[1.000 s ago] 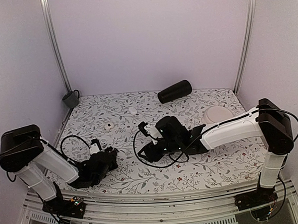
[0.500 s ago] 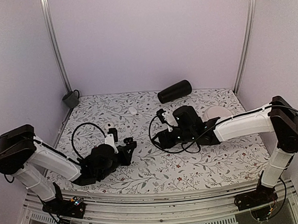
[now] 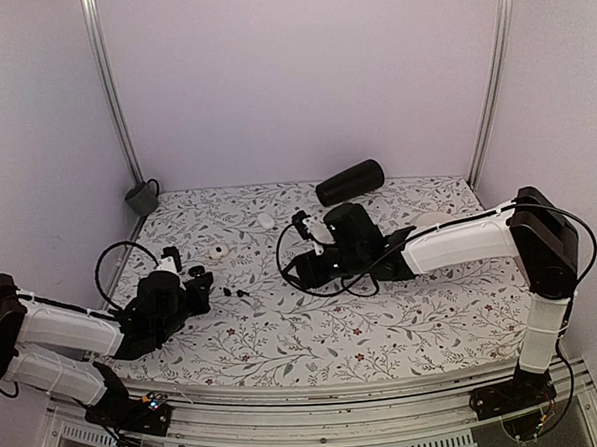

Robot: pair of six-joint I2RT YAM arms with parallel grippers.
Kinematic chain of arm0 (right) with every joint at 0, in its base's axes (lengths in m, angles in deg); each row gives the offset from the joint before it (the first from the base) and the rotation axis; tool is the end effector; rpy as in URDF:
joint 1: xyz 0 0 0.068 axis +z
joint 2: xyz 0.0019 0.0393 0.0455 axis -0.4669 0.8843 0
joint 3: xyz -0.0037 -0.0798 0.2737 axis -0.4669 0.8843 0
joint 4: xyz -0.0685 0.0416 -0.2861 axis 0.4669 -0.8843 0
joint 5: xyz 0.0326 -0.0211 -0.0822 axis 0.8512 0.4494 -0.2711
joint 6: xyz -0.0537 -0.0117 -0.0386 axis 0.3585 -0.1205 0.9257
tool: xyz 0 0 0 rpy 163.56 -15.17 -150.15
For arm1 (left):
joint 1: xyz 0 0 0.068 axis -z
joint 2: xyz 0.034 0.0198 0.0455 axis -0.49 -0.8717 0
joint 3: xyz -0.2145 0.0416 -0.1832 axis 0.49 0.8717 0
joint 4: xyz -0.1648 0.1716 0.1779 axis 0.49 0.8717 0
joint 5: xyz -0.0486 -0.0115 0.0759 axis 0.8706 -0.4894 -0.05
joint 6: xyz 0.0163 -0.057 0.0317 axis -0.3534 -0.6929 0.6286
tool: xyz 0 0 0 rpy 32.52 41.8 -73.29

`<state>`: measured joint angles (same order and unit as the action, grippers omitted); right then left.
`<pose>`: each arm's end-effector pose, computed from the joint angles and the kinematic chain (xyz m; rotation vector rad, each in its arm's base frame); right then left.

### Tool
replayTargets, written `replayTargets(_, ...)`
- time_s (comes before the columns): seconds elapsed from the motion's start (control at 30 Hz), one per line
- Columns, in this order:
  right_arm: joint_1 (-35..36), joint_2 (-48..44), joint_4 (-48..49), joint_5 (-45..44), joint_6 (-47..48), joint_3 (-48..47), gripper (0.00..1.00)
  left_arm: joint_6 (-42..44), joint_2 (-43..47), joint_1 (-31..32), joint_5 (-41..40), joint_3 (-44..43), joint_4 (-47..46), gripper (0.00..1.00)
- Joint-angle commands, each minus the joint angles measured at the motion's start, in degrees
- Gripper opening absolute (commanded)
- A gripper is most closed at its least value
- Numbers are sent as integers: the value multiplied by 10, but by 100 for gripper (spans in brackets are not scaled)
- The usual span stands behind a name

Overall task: Insert the wireless bluetooth earbuds into the charging case
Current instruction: Move the earbuds to the center of the board.

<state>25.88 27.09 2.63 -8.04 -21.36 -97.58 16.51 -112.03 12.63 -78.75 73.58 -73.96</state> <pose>0.2732 0.3844 0.1729 -0.7517 2.1413 0.8640 0.2009 -0.1470 0.1247 -0.2553 1.9567 -0.4450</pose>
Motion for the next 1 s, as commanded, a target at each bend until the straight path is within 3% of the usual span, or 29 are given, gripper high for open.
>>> replayTargets(0.0, 3, 8, 5, 9, -8, -7, 56, 31, -59, -49, 44, 17, -48, 0)
replayTargets(0.33, 3, -32, 16, 0, -10, 57, 55, 99, -242, -54, 105, 39, -314, 0)
replayTargets(0.73, 3, -65, 24, -11, -10, 99, 54, 118, -348, 17, 115, 10, -388, 0)
replayTargets(0.97, 3, -89, 24, -23, -9, 124, 54, 157, -404, 44, 210, -61, -393, 0)
